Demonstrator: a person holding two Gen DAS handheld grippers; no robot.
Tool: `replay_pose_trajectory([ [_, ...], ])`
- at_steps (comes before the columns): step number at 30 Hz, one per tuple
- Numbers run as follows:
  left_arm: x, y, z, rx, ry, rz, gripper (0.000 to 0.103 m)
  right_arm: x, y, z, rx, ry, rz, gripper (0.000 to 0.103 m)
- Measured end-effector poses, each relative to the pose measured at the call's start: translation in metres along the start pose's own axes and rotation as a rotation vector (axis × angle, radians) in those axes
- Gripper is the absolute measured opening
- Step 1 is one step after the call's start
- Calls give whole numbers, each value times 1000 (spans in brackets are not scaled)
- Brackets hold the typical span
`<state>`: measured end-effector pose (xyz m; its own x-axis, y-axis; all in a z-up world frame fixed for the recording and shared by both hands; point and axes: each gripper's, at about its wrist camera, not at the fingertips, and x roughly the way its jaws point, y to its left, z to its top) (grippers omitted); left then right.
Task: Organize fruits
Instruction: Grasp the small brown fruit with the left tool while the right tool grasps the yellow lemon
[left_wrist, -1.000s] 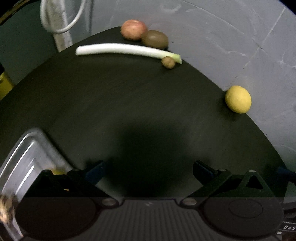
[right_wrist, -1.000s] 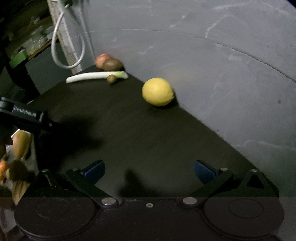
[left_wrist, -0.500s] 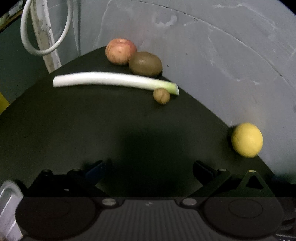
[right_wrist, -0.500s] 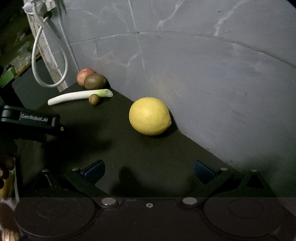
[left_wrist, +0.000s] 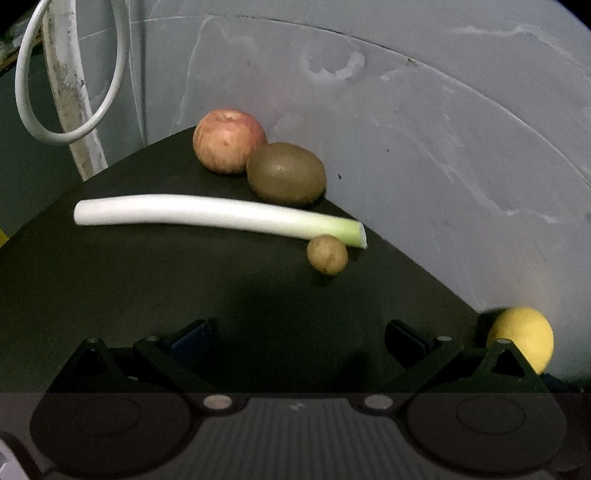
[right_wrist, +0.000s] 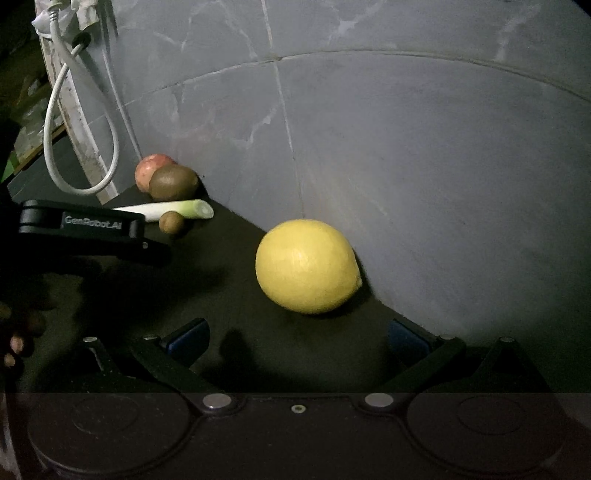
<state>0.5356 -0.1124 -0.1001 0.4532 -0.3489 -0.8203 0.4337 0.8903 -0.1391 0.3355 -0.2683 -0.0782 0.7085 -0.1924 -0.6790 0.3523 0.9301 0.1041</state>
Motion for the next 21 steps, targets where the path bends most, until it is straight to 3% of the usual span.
replay_pose_trajectory([
  [12,24,-6,15,16,-106,21,102,19,11,6,9,-67,-52,102],
  [21,25,-16,9,66,-162,22,87,25,21,6,31,-115,-103,91],
])
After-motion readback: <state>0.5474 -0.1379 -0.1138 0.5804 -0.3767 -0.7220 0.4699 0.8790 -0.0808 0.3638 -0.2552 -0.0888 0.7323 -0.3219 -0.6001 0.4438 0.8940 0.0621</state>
